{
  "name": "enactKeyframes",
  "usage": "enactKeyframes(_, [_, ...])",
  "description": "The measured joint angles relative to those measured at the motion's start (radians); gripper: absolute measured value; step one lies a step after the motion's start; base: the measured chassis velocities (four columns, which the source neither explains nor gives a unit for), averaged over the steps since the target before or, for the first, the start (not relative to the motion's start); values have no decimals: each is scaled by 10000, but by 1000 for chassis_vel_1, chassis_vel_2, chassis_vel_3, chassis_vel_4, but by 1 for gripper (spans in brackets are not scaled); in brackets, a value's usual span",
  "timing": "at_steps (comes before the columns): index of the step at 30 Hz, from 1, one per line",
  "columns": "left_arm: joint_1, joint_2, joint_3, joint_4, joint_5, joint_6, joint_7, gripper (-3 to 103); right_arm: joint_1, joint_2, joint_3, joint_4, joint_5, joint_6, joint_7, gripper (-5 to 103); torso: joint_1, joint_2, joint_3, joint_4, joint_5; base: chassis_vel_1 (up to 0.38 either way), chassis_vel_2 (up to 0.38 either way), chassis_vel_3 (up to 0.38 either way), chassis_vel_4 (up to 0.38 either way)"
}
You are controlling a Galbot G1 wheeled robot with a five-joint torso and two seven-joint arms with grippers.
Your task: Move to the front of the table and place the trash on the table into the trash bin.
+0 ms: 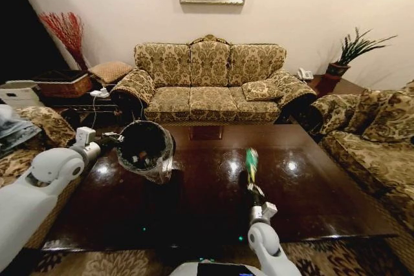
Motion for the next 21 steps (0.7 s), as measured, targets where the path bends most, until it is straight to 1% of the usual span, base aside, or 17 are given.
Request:
enactKeyframes(1, [2, -4, 16, 0, 8, -2, 0, 0, -15, -246, -101, 454, 469, -26, -881, 0, 0, 0, 0, 0, -1, 0, 0, 0, 0])
enactKeyframes(2, [6, -17, 39, 0, 20, -16, 0, 0, -14, -625, -332, 979, 1097, -212, -1607, 0, 0, 0, 0, 1, 0, 0, 0, 0, 0])
enactKeyframes(3, [6, -17, 39, 0, 20, -16, 0, 0, -14, -625, -332, 979, 1097, -212, -1607, 0, 0, 0, 0, 1, 0, 0, 0, 0, 0])
enactKeyframes(5, [-5, -55, 124, 48, 75, -143, -79, 0, 20, -1514, -772, 1888, 2307, -879, -2364, 0, 0, 0, 0, 1, 2, 0, 0, 0, 0])
enactKeyframes(6, [-5, -55, 124, 48, 75, -143, -79, 0, 20, -1514, -772, 1888, 2307, -879, -2364, 0, 0, 0, 0, 1, 2, 0, 0, 0, 0])
enactKeyframes(8, [-48, -113, 215, 203, 375, -393, -284, 0, 9, -2432, -991, 2671, 3530, -1927, -2592, 0, 0, 0, 0, -1, 0, 0, 0, 0, 0])
enactKeyframes(9, [-49, -138, 258, 264, 621, -604, -349, 0, 17, -2852, -1036, 3166, 4231, -2741, -2575, 0, 0, 0, 0, 0, 3, 0, 0, 0, 0])
enactKeyframes(10, [-49, -138, 258, 264, 621, -604, -349, 0, 17, -2852, -1036, 3166, 4231, -2741, -2575, 0, 0, 0, 0, 0, 3, 0, 0, 0, 0])
enactKeyframes(11, [-45, -160, 304, 347, 929, -915, -391, 0, 53, -3154, -1101, 3538, 4725, -3275, -2361, 0, 0, 0, 0, 0, -1, 0, 0, 0, 0])
enactKeyframes(12, [-39, -188, 361, 460, 1464, -1411, -458, 0, 145, -3487, -1265, 4071, 5343, -3844, -1716, 0, 0, 0, 0, 0, -1, 0, 0, 0, 0])
enactKeyframes(13, [-39, -188, 361, 460, 1464, -1411, -458, 0, 145, -3487, -1265, 4071, 5343, -3844, -1716, 0, 0, 0, 0, 0, -1, 0, 0, 0, 0])
enactKeyframes(14, [-56, -223, 436, 550, 1804, -1783, -565, 0, 302, -3738, -1437, 4565, 5956, -4478, -965, 0, 0, 0, 0, 0, 5, 0, 0, 0, 0])
enactKeyframes(15, [-72, -238, 484, 591, 1912, -1951, -620, 0, 419, -3851, -1553, 4785, 6314, -4829, -548, 0, 0, 0, 0, 1, 0, 0, 0, 0, 0])
enactKeyframes(16, [-113, -260, 574, 668, 2089, -2220, -684, 0, 608, -3972, -1762, 5039, 6851, -5303, 46, 0, 0, 0, 0, 0, -4, 0, 0, 0, 0])
enactKeyframes(17, [-113, -260, 574, 668, 2089, -2220, -684, 0, 608, -3972, -1762, 5039, 6851, -5303, 46, 0, 0, 0, 0, 0, -4, 0, 0, 0, 0])
enactKeyframes(19, [-182, -281, 706, 790, 2295, -2786, -738, 0, 1145, -4078, -2169, 5331, 7878, -6099, 1036, 0, 0, 0, 0, 1, -1, 0, 0, 0, 0])
enactKeyframes(21, [-221, -301, 802, 818, 2433, -3272, -747, 0, 1688, -4057, -2615, 5464, 8890, -6607, 2010, 0, 0, 0, 1, -1, -2, 0, 0, 0, 0])
